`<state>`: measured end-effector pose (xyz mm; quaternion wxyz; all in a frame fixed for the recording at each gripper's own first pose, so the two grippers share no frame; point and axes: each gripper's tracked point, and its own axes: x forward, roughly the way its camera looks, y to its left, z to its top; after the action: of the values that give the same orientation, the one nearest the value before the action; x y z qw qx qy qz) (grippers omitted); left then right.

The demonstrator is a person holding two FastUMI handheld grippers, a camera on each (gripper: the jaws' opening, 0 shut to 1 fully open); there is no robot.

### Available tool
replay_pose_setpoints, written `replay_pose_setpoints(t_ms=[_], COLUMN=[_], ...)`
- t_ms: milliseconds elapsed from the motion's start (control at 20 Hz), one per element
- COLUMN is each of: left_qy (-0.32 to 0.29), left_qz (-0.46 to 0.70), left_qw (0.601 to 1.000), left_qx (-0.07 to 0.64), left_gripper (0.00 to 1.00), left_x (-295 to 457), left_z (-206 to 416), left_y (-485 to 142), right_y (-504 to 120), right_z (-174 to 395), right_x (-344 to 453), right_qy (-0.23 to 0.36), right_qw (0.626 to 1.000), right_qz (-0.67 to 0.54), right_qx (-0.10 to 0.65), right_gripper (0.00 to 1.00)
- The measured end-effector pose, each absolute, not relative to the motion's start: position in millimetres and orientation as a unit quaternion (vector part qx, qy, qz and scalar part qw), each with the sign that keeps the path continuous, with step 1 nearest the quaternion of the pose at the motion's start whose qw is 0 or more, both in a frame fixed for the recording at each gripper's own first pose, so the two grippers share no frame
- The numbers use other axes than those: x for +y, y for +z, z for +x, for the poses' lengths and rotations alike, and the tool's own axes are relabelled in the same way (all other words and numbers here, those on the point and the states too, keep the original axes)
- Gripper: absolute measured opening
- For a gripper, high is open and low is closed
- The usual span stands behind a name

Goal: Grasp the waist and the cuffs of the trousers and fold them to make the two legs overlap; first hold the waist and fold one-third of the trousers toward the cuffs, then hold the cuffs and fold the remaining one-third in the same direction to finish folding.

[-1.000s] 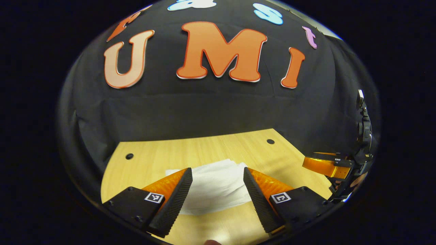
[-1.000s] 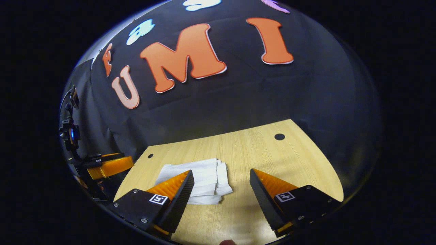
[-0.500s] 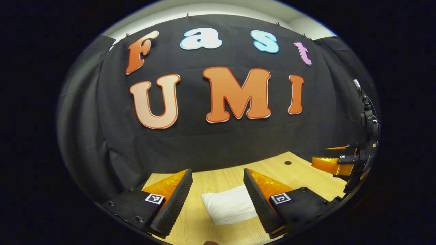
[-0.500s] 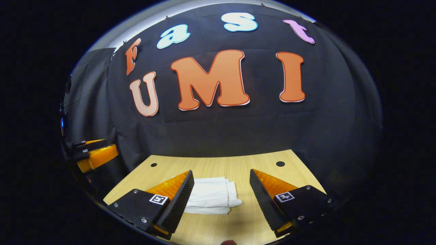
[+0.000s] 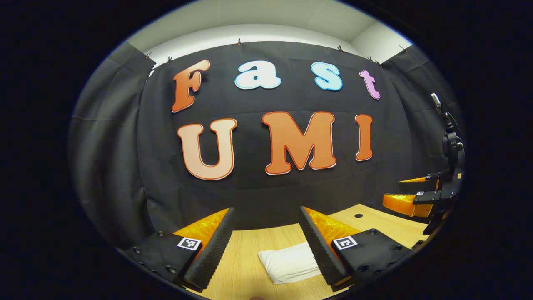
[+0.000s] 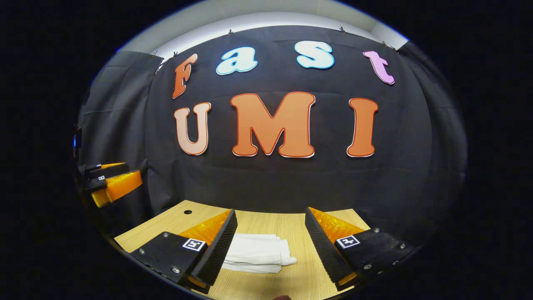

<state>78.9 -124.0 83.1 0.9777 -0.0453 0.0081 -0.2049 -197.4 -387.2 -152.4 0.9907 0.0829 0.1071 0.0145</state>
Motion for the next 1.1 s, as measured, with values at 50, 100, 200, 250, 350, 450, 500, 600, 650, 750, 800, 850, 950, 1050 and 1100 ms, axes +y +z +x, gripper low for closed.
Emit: replay_pose_setpoints(t_ms=[50,100,200,250,350,450,500,600,650,750,800,850,950,1050,1100], left_qy=[-0.207,-0.206,-0.211,-0.213,-0.212,-0.218,-0.223,-0.228,-0.232,-0.235,-0.233,-0.227,-0.221,-0.214,-0.208], left_qz=[-0.049,-0.053,-0.055,-0.051,-0.039,-0.035,-0.038,-0.045,-0.052,-0.075,-0.083,-0.083,-0.084,-0.074,-0.067], left_qw=[0.977,0.977,0.976,0.976,0.976,0.975,0.974,0.972,0.971,0.969,0.969,0.970,0.972,0.974,0.976], left_qx=[0.000,-0.008,-0.018,-0.018,-0.026,-0.027,-0.028,-0.026,-0.020,-0.010,-0.009,-0.005,0.002,0.010,0.014], left_gripper=[1.00,1.00,1.00,0.98,1.00,1.00,1.00,0.99,0.99,1.00,1.00,1.00,1.00,1.00,1.00], left_x=[-123,-119,-116,-117,-121,-128,-135,-148,-153,-160,-161,-161,-161,-160,-159], left_z=[76,71,72,74,76,77,79,89,91,98,102,106,107,110,113], left_y=[89,95,103,106,109,115,117,117,115,117,118,118,114,107,103], right_y=[-149,-144,-133,-130,-121,-119,-119,-122,-121,-116,-112,-109,-111,-119,-123], right_z=[-197,-195,-189,-185,-181,-179,-176,-171,-169,-162,-162,-160,-161,-166,-167], right_x=[-385,-387,-391,-391,-388,-387,-388,-392,-391,-392,-398,-404,-411,-419,-421], right_qy=[0.016,0.014,0.007,0.006,0.007,0.010,0.010,0.006,0.008,0.012,0.006,0.002,-0.007,-0.015,-0.016], right_qw=[0.991,0.991,0.993,0.993,0.993,0.994,0.995,0.995,0.994,0.992,0.993,0.993,0.994,0.994,0.993], right_qz=[0.085,0.086,0.085,0.087,0.092,0.087,0.079,0.072,0.079,0.096,0.094,0.091,0.082,0.077,0.079], right_qx=[0.105,0.100,0.084,0.078,0.072,0.067,0.065,0.076,0.081,0.084,0.077,0.070,0.067,0.075,0.081], right_gripper=[0.98,0.98,0.98,0.98,0.98,0.98,0.98,0.98,0.98,0.98,0.98,0.98,0.98,0.98,0.98])
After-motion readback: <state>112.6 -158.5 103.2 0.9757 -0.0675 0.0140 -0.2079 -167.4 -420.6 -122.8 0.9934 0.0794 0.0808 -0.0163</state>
